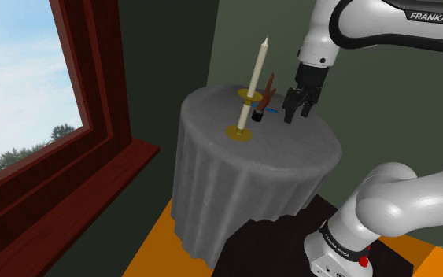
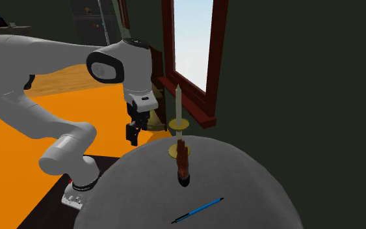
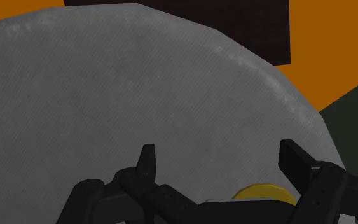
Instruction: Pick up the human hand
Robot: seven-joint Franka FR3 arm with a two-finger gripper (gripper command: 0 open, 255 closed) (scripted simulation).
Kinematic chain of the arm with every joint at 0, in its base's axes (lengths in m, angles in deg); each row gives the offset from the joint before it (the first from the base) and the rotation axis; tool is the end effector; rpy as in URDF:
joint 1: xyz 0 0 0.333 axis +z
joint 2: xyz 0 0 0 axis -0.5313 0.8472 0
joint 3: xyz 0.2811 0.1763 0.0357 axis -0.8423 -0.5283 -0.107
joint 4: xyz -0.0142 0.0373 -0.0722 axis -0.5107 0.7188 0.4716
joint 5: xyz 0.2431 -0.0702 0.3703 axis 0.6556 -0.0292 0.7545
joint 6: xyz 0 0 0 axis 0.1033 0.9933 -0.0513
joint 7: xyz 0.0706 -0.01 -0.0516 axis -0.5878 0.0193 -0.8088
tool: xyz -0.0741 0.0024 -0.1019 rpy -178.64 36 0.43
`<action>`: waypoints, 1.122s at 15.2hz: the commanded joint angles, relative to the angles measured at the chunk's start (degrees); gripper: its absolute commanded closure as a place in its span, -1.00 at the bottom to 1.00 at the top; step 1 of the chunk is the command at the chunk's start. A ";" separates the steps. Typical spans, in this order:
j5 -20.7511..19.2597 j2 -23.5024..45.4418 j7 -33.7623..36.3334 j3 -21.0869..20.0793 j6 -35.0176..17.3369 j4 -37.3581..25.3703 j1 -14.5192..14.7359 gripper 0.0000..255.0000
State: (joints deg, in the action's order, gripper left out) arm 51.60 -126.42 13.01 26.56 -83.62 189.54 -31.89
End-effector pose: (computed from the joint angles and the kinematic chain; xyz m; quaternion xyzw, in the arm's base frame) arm 0.3544 0.0162 0.5422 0.9975 -0.0413 -0.0565 0.0039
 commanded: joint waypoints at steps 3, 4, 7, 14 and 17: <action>2.29 4.41 7.27 -0.79 -1.51 -3.34 -2.44 -1.00; 3.33 6.49 10.83 -1.09 -2.23 -5.01 -3.66 -1.00; 5.98 12.21 21.28 -1.55 -4.25 -9.85 -7.18 -1.00; 10.35 22.15 44.43 -0.62 -8.74 -19.11 -14.72 -1.00; 11.67 24.81 53.90 0.38 -10.77 -21.68 -17.77 -1.00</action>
State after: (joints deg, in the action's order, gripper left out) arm 62.82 -102.68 63.21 26.59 -94.06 169.31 -48.60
